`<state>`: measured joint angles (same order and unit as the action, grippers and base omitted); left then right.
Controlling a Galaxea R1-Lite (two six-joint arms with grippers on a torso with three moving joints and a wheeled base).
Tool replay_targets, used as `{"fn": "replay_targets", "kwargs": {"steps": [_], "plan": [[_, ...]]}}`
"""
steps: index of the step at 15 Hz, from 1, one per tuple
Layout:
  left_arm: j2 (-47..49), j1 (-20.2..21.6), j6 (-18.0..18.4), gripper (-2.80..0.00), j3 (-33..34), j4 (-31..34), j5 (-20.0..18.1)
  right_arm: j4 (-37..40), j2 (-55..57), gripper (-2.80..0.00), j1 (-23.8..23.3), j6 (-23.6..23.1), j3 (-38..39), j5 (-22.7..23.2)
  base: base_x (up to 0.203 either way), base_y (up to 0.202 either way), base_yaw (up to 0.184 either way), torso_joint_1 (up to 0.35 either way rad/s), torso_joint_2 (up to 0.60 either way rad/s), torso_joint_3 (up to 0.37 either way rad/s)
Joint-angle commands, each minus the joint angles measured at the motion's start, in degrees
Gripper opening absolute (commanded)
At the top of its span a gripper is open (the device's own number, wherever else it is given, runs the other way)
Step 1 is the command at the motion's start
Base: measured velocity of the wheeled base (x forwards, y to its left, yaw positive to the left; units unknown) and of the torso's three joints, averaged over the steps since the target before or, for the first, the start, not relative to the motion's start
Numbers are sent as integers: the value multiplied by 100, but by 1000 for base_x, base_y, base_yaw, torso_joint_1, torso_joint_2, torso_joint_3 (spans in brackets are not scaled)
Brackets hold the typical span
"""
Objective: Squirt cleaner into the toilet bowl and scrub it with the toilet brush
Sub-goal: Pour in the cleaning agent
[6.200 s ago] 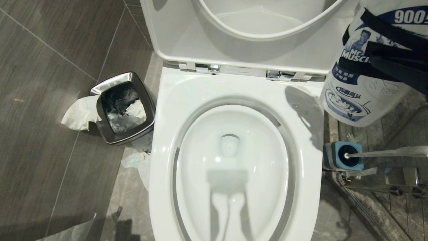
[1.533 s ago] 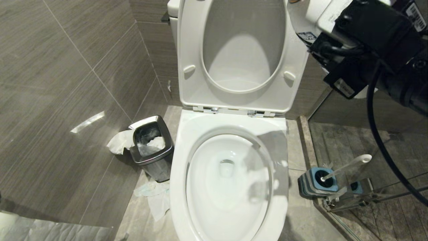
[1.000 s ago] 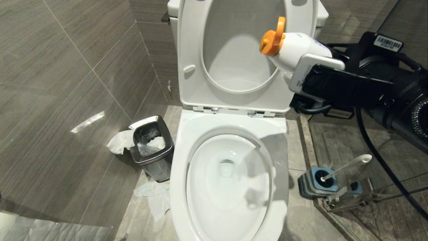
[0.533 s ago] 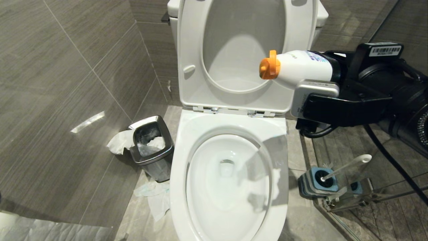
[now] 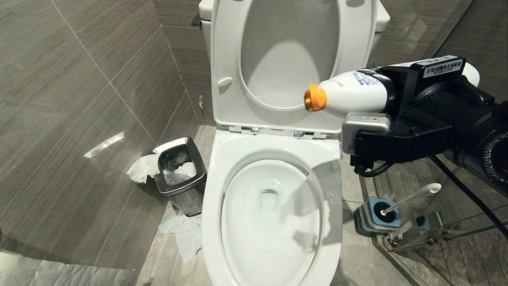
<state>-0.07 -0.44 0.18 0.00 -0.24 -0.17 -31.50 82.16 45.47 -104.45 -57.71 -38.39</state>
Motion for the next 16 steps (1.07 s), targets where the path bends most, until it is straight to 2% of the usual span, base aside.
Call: {"fn": "replay_targets", "kwargs": {"steps": [1,5,9,16], "plan": [[7,0,-1,-280,8,-2,-1,-23,1,-280,3,-163,-7,-20,0,0,0,0,0,0],[7,0,4,-280,1,-2,-1,-23,10,-280,-3,-707,-45,-27,0,0,0,0,0,0],[7,0,8,-280,7,-2,-1,-40,81,-280,6,-867,-74,-20,0,0,0,0,0,0],[7,0,26,-280,0,-11,-2,-49,134,-280,6,-865,-119,-20,0,0,0,0,0,0]]}}
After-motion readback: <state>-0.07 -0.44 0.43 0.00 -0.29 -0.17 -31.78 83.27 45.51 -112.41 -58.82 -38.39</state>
